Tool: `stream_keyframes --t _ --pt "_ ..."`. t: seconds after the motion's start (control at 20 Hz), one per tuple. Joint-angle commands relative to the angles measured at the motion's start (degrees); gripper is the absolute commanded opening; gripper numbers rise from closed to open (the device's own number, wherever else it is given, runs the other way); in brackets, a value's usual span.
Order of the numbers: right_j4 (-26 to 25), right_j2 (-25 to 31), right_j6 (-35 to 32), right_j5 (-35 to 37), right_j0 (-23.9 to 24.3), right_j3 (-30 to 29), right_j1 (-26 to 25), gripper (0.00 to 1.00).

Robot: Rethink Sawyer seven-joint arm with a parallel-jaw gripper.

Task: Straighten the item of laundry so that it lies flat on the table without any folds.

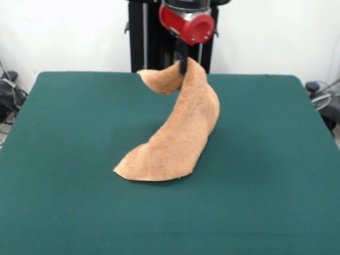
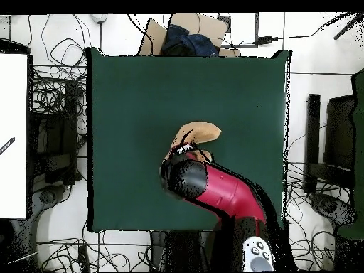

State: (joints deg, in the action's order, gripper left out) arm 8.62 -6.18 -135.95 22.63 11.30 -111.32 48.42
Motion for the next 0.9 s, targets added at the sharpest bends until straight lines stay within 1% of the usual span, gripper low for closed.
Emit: stream_keyframes --t 0.05,0.65,0.9 --pt "-1.08 2.32 -4.87 9.31 -4.51 5.74 -2.51 0.0" --pt "1.31 -3.22 -14.66 19.41 -13.2 18.35 -8.19 0.0" --pt "2.64 -5.12 -17.61 23.41 -15.54 23.78 -10.91 0.0"
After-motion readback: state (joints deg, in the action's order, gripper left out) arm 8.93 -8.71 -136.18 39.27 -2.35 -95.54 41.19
